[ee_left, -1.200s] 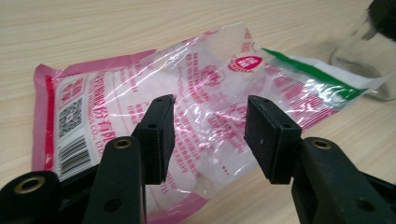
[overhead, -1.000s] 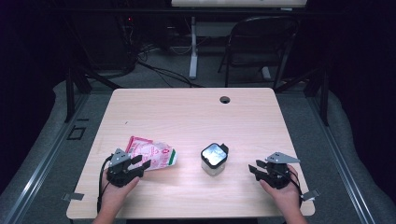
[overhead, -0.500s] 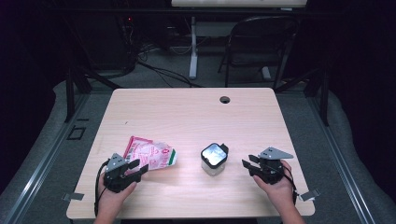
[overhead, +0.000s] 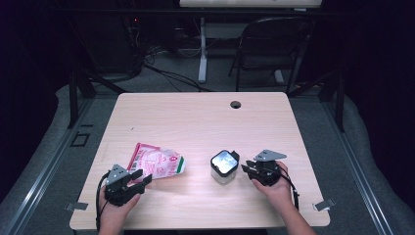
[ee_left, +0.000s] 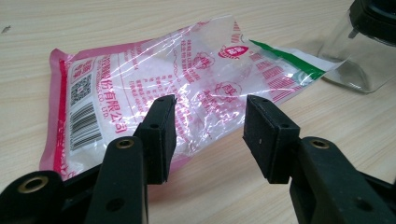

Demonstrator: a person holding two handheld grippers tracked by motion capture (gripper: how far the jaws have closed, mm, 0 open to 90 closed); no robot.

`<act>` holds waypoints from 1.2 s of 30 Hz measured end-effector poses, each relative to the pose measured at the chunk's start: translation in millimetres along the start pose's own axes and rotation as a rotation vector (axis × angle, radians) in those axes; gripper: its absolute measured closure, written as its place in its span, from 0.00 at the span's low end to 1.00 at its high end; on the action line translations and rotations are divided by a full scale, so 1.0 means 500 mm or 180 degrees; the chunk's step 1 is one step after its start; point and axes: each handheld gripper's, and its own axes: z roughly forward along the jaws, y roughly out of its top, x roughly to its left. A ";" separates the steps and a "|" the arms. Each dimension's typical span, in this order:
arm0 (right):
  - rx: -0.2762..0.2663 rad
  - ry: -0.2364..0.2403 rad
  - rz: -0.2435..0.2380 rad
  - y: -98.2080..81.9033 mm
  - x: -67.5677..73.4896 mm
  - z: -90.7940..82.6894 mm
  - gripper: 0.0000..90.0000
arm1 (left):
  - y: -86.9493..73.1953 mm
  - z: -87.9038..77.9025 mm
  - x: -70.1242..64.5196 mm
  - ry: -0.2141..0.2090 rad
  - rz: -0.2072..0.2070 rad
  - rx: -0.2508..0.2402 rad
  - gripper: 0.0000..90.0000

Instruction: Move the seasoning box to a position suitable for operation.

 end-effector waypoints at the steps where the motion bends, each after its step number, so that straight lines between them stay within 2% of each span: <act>1: -0.0010 -0.0015 0.0011 0.001 0.001 0.006 0.79 | -0.001 -0.003 0.001 0.0010 -0.0001 0.0006 0.60; 3: 0.0013 -0.0031 0.0004 0.005 0.002 0.012 0.79 | -0.003 -0.008 0.003 0.0034 -0.0038 -0.0011 0.60; 4: -0.0027 -0.0031 0.0029 0.006 0.003 0.016 0.79 | -0.006 -0.011 0.005 0.0045 -0.0067 -0.0025 0.60; 9: -0.0044 -0.0015 -0.0103 0.026 0.005 0.041 0.80 | -0.012 -0.026 0.013 0.0109 -0.0108 -0.0057 0.60; 18: -0.0006 -0.0012 -0.0117 0.026 0.004 0.069 0.82 | -0.025 -0.037 0.026 0.0148 -0.0201 -0.0071 0.62; 27: -0.0027 0.0012 -0.0016 0.029 -0.006 0.086 0.91 | -0.035 -0.050 0.027 0.0201 -0.0200 -0.0083 0.63; 30: -0.0007 0.0040 -0.0024 0.030 -0.008 0.085 0.92 | -0.035 -0.049 0.027 0.0211 -0.0200 -0.0072 0.63; 32: 0.0019 0.0000 -0.0069 0.030 -0.006 0.082 0.92 | -0.035 -0.047 0.026 0.0213 -0.0199 -0.0066 0.63; 36: 0.0030 -0.0006 -0.0041 0.027 -0.001 0.077 0.92 | -0.031 -0.038 0.023 0.0188 -0.0152 -0.0049 0.63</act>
